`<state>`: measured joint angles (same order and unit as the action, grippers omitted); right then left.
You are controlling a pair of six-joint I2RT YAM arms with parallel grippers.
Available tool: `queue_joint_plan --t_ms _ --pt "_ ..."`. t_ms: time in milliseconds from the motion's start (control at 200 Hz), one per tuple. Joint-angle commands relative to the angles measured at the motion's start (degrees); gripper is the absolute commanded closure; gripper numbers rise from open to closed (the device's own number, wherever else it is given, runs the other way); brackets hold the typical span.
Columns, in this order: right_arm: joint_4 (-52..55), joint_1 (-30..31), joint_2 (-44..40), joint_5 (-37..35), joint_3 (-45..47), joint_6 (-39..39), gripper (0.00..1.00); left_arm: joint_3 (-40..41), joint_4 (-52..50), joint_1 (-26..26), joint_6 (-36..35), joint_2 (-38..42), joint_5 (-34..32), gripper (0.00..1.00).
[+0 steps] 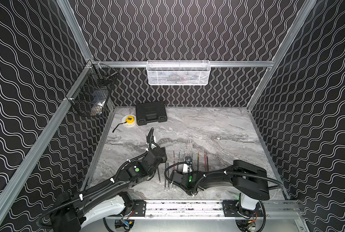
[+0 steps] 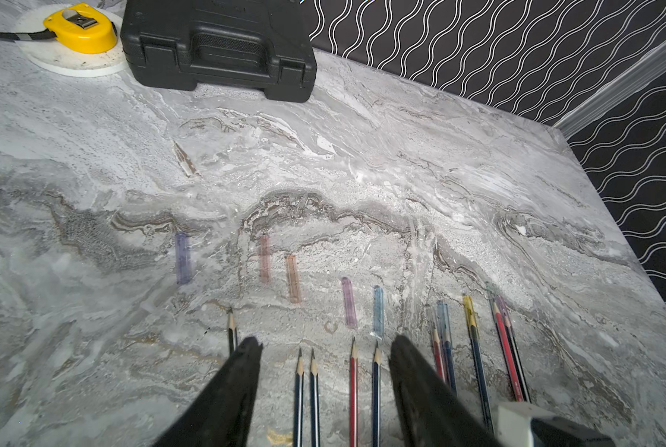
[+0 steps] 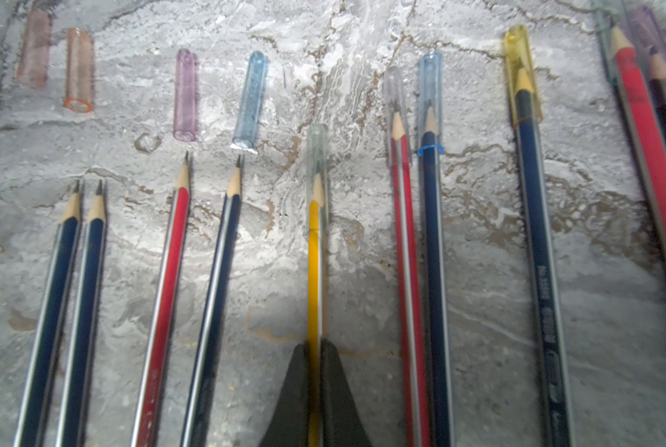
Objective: Remove the protective cover of the pencils
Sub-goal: Pick up the pencil from the center of the board.
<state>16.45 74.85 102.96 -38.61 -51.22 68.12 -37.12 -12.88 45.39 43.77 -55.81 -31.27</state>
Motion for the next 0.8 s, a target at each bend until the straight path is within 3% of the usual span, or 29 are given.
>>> queue_joint_plan --t_ms 0,95,225,445,796 --pt "1.38 -0.02 -0.34 3.56 0.86 0.61 0.98 0.47 1.08 -0.15 0.79 0.35 0.31 0.42" --pt "-1.01 -0.05 -2.67 3.8 2.54 -0.35 1.0 0.82 1.91 -0.2 0.81 0.25 2.05 0.41" --pt "-8.72 0.0 -9.32 5.24 7.66 -4.08 1.0 2.19 6.81 -2.04 0.45 0.52 12.48 0.4" --pt "-20.02 0.04 -21.95 5.93 17.64 -9.76 1.0 4.11 13.4 -4.11 1.71 0.34 23.36 0.4" --pt "-32.48 0.07 -33.17 9.17 25.75 -18.32 1.0 5.59 22.82 -5.82 2.54 -5.71 35.23 0.42"
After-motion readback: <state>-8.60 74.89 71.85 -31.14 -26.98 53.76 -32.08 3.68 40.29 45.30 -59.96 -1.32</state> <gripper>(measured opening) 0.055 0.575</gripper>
